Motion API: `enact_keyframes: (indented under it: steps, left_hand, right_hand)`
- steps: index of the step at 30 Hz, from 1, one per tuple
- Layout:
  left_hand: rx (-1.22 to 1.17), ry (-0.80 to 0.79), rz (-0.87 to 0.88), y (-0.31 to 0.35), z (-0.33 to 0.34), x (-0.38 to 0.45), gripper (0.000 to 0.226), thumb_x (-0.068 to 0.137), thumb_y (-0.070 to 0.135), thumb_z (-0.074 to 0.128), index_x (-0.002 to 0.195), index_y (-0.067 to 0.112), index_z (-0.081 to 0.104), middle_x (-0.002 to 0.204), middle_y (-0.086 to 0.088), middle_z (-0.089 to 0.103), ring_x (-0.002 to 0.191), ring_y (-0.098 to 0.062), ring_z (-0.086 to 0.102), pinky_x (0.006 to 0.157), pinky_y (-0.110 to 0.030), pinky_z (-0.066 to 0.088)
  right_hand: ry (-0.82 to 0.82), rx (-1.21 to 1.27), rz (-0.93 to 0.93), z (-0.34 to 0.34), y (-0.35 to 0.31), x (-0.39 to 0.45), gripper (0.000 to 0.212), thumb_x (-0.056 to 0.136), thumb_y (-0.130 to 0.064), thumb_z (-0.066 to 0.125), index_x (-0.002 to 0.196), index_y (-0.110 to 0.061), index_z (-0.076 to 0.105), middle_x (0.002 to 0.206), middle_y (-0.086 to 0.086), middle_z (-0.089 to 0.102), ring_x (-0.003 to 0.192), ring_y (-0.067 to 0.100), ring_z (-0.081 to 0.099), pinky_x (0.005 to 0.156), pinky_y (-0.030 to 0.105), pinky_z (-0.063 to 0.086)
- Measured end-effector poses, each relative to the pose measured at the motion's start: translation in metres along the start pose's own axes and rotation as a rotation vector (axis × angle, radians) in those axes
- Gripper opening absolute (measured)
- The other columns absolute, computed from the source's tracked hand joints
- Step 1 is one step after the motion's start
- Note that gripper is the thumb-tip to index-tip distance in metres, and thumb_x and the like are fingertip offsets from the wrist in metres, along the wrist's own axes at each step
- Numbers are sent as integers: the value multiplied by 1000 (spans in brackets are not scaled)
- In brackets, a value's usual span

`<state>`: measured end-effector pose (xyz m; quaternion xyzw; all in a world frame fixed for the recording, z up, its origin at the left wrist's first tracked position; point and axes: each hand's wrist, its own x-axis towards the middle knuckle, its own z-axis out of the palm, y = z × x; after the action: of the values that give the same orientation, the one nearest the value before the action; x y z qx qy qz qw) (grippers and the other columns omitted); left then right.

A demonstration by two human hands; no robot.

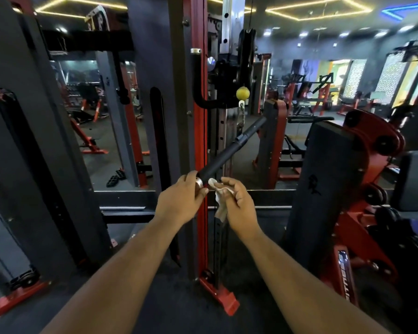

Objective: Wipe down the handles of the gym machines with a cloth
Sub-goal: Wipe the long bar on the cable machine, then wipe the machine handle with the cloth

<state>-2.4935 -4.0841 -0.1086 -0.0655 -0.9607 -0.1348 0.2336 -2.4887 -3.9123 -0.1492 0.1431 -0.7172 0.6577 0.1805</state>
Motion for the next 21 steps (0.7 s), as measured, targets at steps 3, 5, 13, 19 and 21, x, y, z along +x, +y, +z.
enact_keyframes:
  steps: [3,5,13,19,21]
  left_hand:
    - [-167,-1,-31,-3,15,-15,75,99,59,53,158,30,17,137,-2,59,107,-21,68,77,-37,56]
    - [-275,-1,-54,-4,25,-27,85,96,59,57,161,32,9,129,2,60,102,-17,67,78,-39,58]
    - [-590,-121,8,30,87,-73,83,93,48,69,159,26,25,138,1,48,109,-19,62,87,-40,56]
    - [-630,-387,232,80,135,-95,53,86,32,78,136,36,58,128,12,55,118,-11,57,103,-41,51]
    - [-621,-398,249,101,140,-98,39,86,28,78,122,34,67,113,14,62,106,-7,60,96,-38,54]
  right_hand:
    - [64,-51,82,-15,3,-12,24,101,-16,61,123,-27,60,106,-12,71,95,-3,67,80,17,54]
    - [97,-141,114,-25,9,-20,24,101,-16,61,121,-29,59,108,-11,70,97,-4,65,79,16,52]
    - [213,-273,262,-61,19,-70,15,98,-19,64,110,-25,59,95,-5,69,80,-3,66,60,10,49]
    - [256,-354,351,-103,34,-110,14,94,-20,70,103,-25,61,92,-7,68,82,-1,66,67,14,49]
    - [269,-366,373,-124,37,-123,13,93,-20,71,101,-26,62,91,-7,68,82,-3,65,68,13,48]
